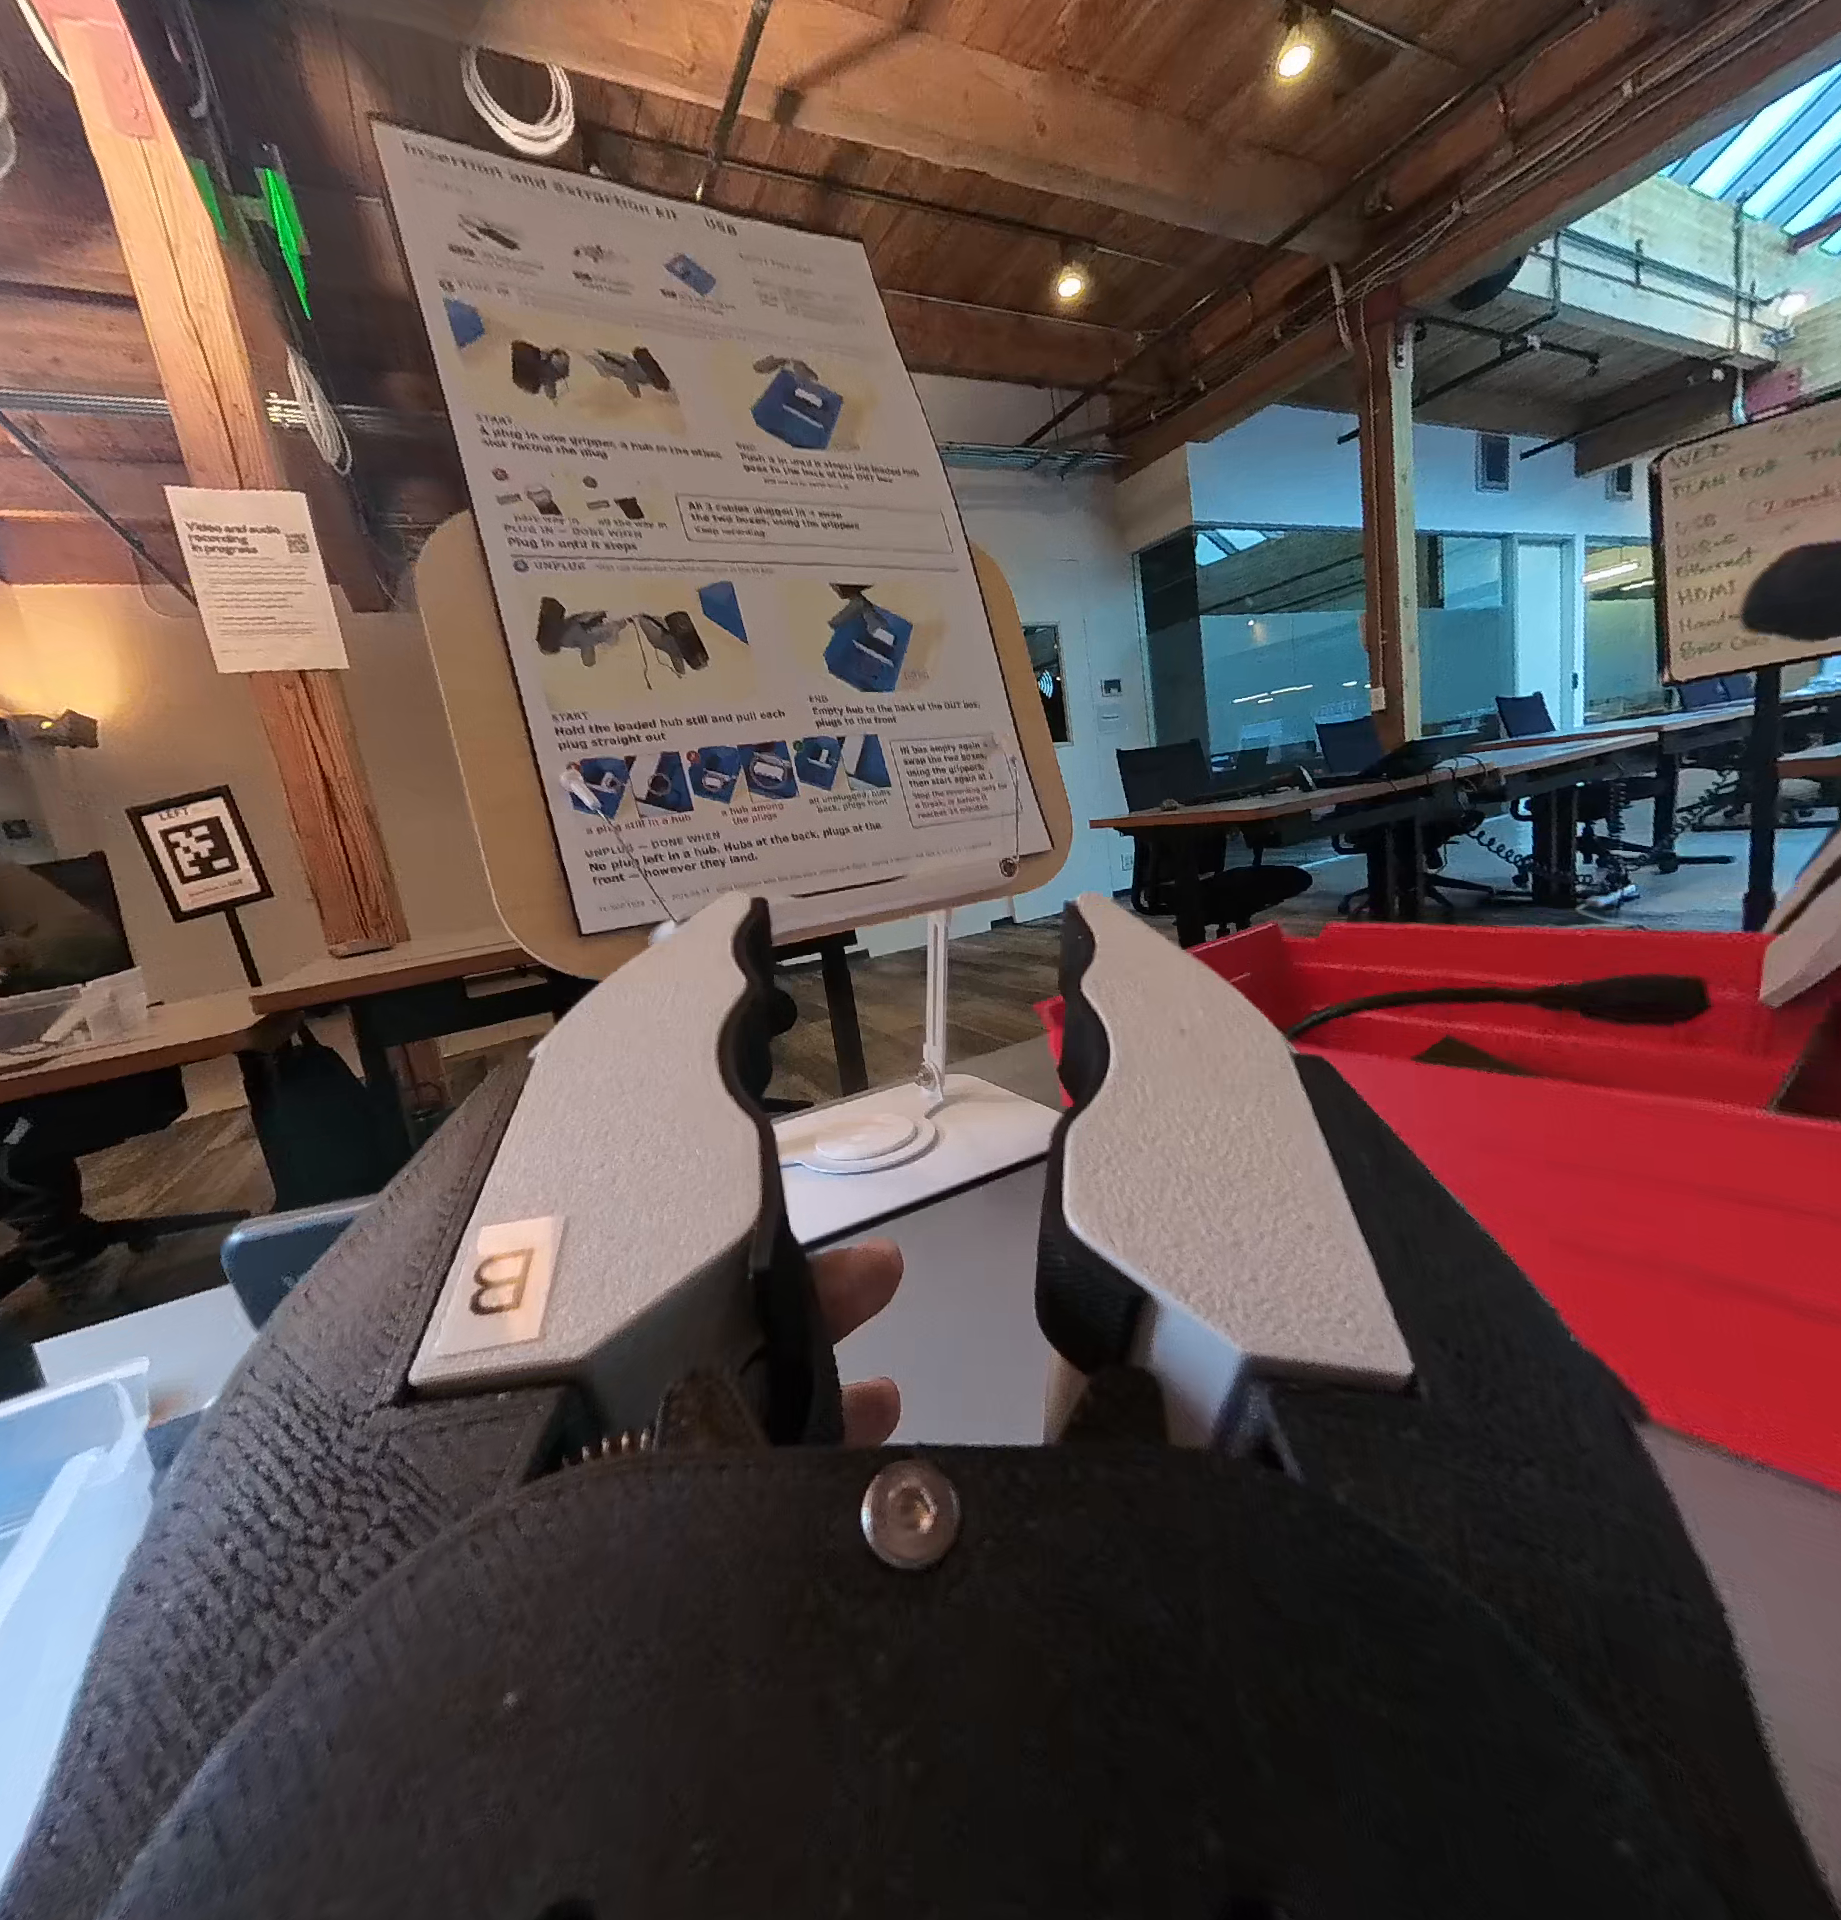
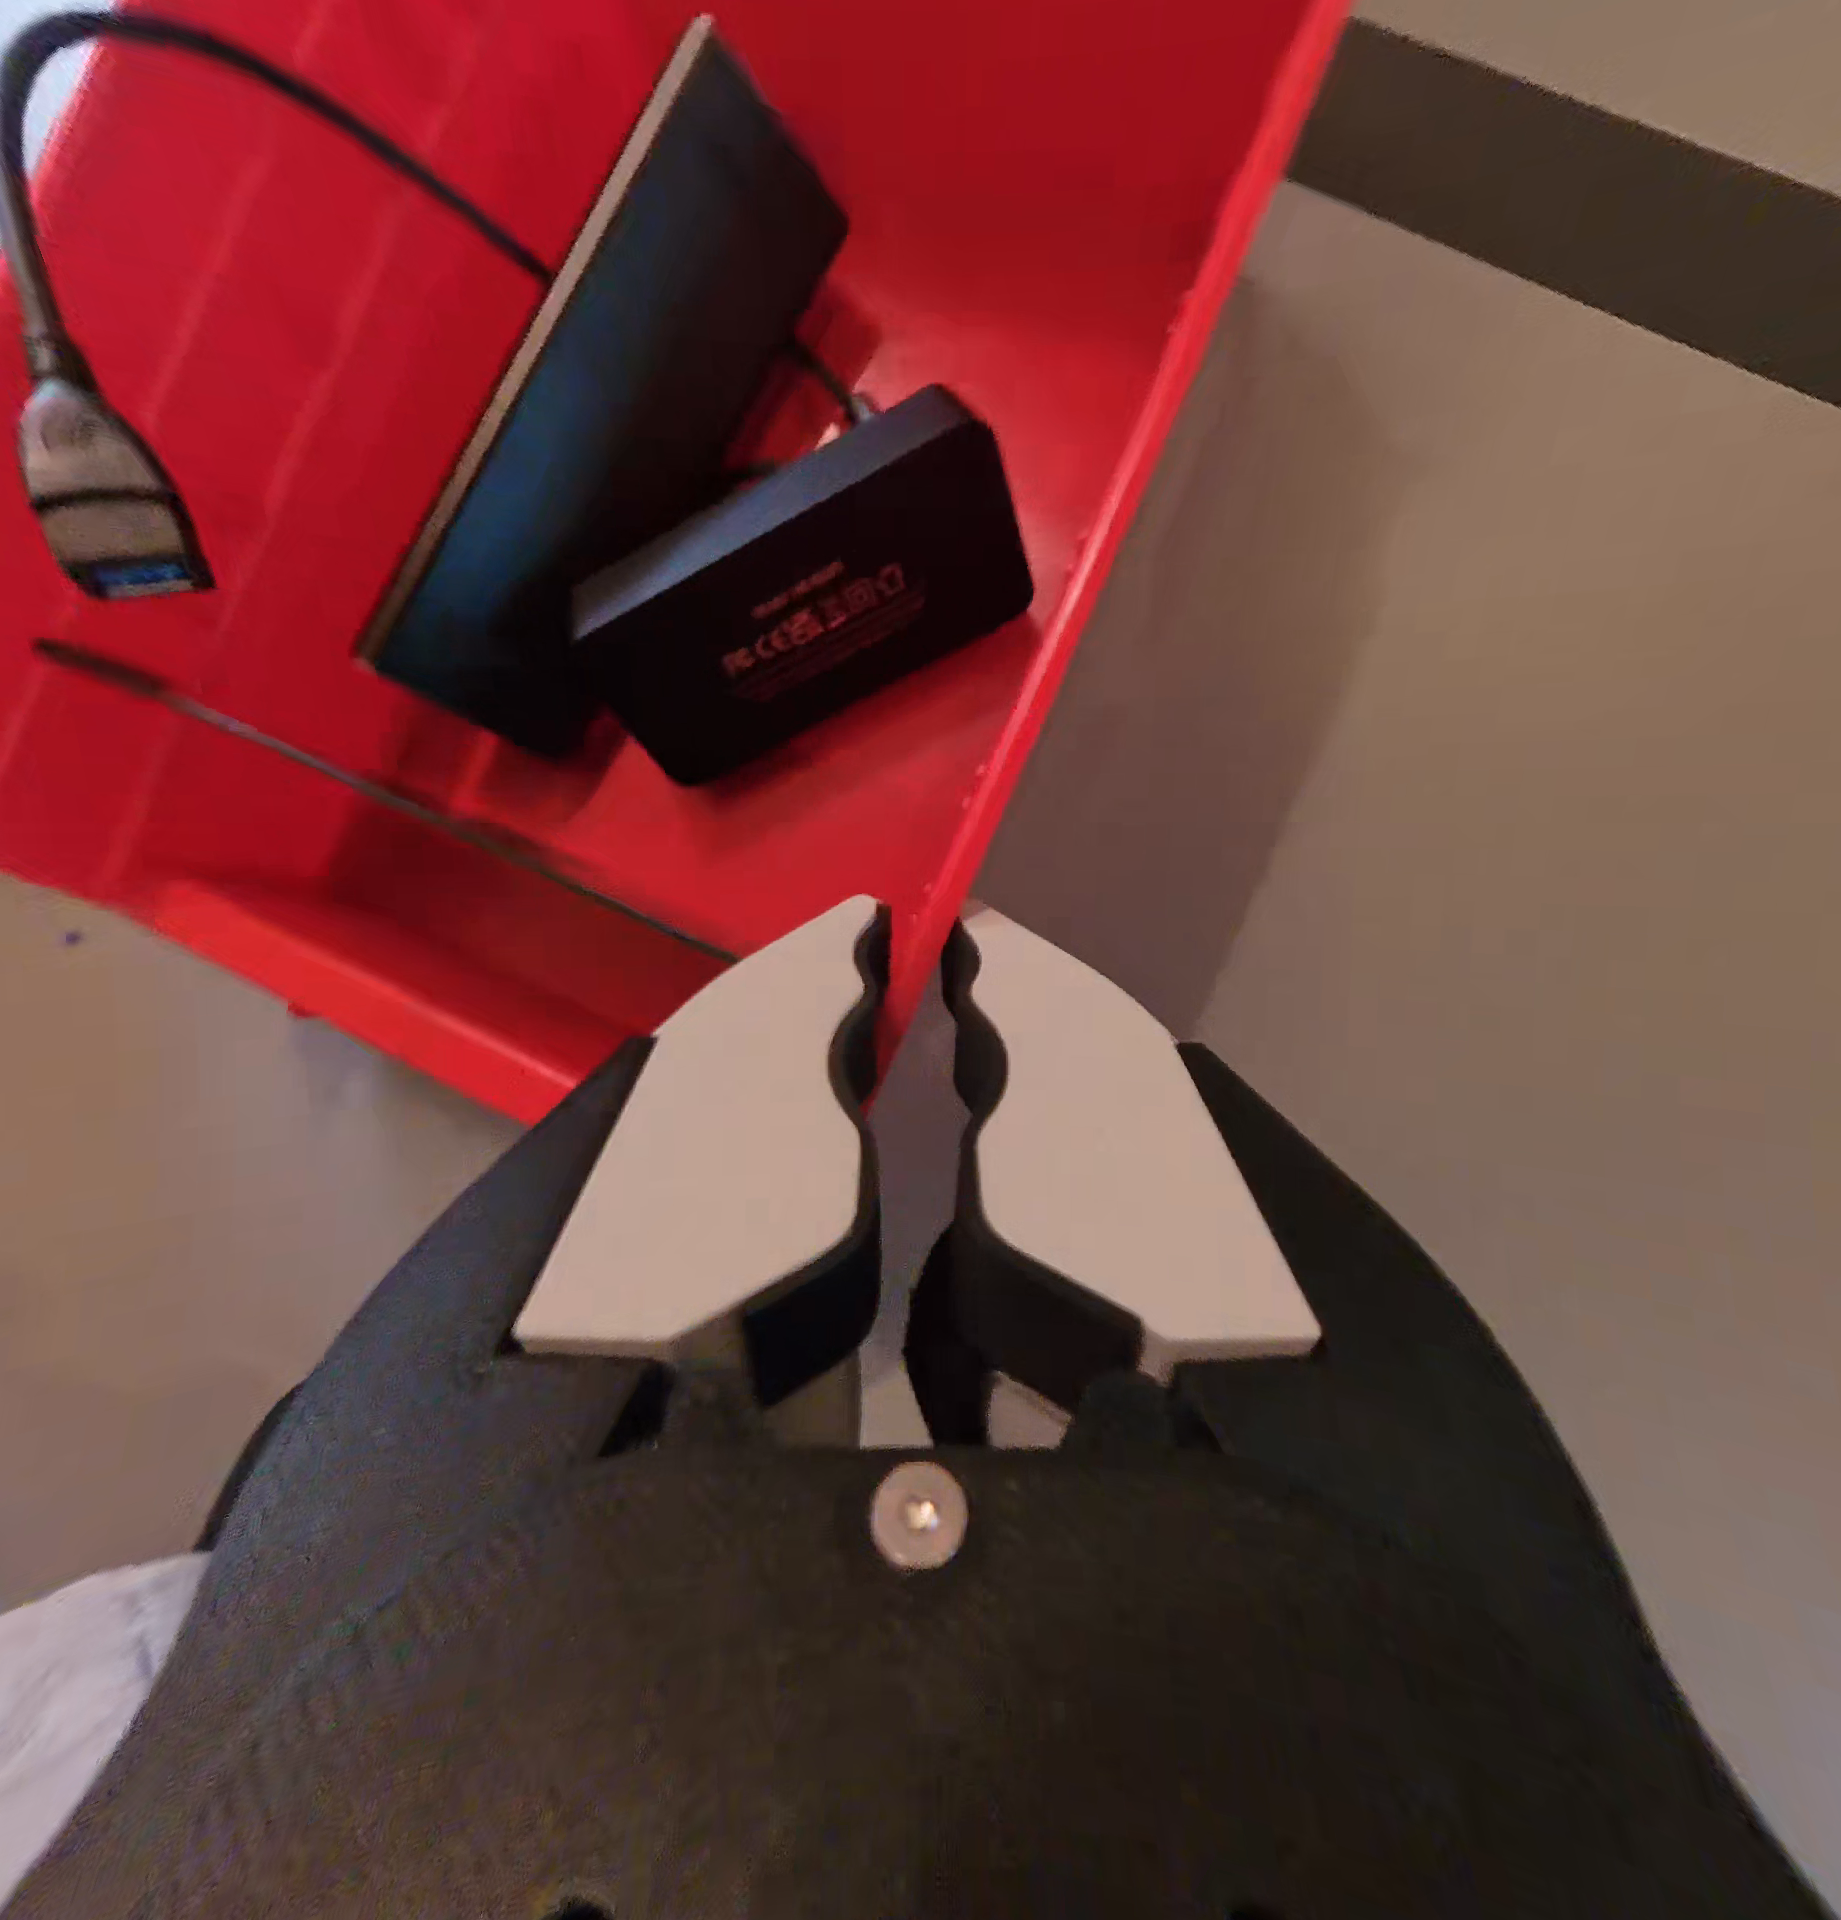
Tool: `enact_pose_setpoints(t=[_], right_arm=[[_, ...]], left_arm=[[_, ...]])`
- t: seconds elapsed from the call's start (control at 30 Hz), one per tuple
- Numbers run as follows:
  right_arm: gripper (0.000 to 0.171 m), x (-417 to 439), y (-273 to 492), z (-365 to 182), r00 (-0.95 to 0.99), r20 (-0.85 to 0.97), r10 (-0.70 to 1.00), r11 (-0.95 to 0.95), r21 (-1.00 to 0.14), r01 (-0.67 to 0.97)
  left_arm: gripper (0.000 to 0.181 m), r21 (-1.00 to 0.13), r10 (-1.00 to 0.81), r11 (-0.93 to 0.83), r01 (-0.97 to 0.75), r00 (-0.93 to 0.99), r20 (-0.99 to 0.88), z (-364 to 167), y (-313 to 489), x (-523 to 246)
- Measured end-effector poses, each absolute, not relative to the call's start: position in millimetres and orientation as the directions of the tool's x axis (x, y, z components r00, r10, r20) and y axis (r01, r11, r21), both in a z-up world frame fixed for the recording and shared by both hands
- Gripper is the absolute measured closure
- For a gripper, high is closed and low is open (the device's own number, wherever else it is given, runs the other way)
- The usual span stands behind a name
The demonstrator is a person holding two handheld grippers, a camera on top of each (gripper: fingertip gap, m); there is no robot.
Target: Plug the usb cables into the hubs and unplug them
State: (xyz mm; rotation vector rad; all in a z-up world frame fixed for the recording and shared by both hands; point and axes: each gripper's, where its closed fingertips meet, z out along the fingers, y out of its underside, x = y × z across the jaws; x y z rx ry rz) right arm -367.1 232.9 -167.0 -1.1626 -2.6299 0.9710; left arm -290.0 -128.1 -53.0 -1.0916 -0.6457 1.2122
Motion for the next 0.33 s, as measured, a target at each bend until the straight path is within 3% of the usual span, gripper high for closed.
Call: enact_pose_setpoints(t=[0.03,0.33], right_arm=[[0.161,-364.2,219.4,-166.8,-0.729,-0.154,0.666,0.537,-0.579,0.613],[0.151,-323.7,93.5,-169.0,-0.901,-0.172,0.397,0.771,-0.470,0.429]], left_arm=[[0.128,-0.909,0.951,-0.024,-0.416,0.270,-0.148,-50.4,-129.6,-288.9],[0.128,-0.850,0.970,-0.074,-0.521,0.162,-0.183,-9.3,-157.7,-269.3]])
